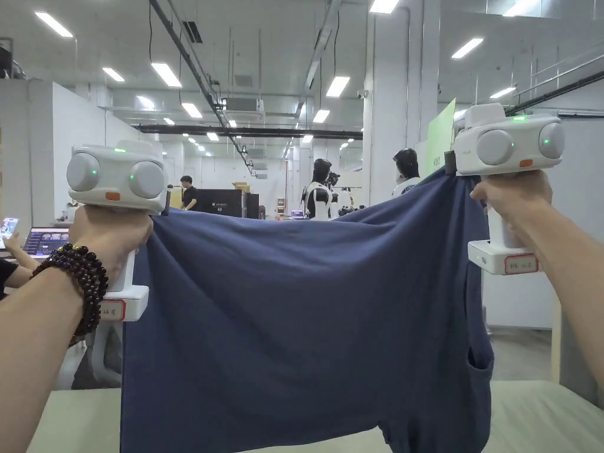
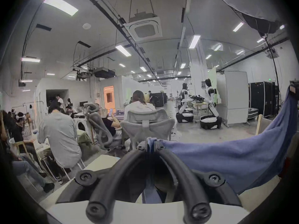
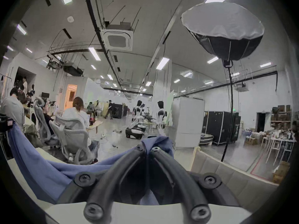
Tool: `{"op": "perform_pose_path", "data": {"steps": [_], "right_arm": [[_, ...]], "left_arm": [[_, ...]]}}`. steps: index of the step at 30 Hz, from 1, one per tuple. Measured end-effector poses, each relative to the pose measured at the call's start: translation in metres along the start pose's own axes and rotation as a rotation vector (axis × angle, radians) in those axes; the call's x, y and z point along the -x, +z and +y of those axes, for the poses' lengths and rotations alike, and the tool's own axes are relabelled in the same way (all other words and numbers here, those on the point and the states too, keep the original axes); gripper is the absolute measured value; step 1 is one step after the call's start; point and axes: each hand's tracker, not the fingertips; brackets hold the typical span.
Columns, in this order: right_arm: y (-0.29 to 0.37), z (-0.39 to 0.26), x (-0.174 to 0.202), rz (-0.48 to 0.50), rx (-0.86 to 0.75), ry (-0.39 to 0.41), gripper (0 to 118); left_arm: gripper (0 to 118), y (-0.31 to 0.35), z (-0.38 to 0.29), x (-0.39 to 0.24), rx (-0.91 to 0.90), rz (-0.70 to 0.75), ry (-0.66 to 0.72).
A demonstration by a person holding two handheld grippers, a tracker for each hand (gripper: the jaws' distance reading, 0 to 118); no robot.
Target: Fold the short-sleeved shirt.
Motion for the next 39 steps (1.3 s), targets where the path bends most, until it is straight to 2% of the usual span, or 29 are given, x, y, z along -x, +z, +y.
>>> {"op": "perform_pose_path", "data": {"steps": [4, 8, 10, 12, 17, 24, 29, 33, 35, 39], "right_arm": [[-0.018, -0.047, -0.002, 0.003, 0.073, -0.019, 2], [-0.024, -0.103, 0.0, 0.027, 0.13, -0.074, 2], [-0.019, -0.129, 0.005, 0.042, 0.167, -0.066, 2], [-0.019, -0.147, 0.006, 0.075, 0.228, -0.063, 2], [0.0, -0.159, 0.003, 0.076, 0.221, -0.061, 2], [0.09, -0.178, -0.011, 0.147, 0.186, -0.015, 2], [0.175, -0.222, -0.022, 0.189, 0.207, 0.002, 2], [0.238, -0.274, -0.026, 0.188, 0.278, 0.006, 2], [0.269, -0.305, -0.024, 0.141, 0.339, 0.031, 2], [0.317, -0.36, -0.022, 0.175, 0.466, 0.039, 2]], "left_arm": [[4, -0.02, -0.042, -0.009, 0.047, -0.009, 0.004], [4, -0.028, -0.092, -0.018, 0.098, -0.024, 0.009], [4, -0.037, -0.117, -0.021, 0.14, -0.044, 0.013], [4, -0.017, -0.132, -0.026, 0.181, -0.068, 0.016], [4, 0.012, -0.146, -0.021, 0.173, -0.075, 0.028], [4, 0.096, -0.186, 0.007, 0.19, -0.123, 0.05], [4, 0.171, -0.241, 0.029, 0.217, -0.182, 0.074], [4, 0.214, -0.298, 0.041, 0.264, -0.19, 0.059], [4, 0.232, -0.329, 0.046, 0.317, -0.188, 0.071], [4, 0.26, -0.381, 0.049, 0.404, -0.192, 0.083]]}}
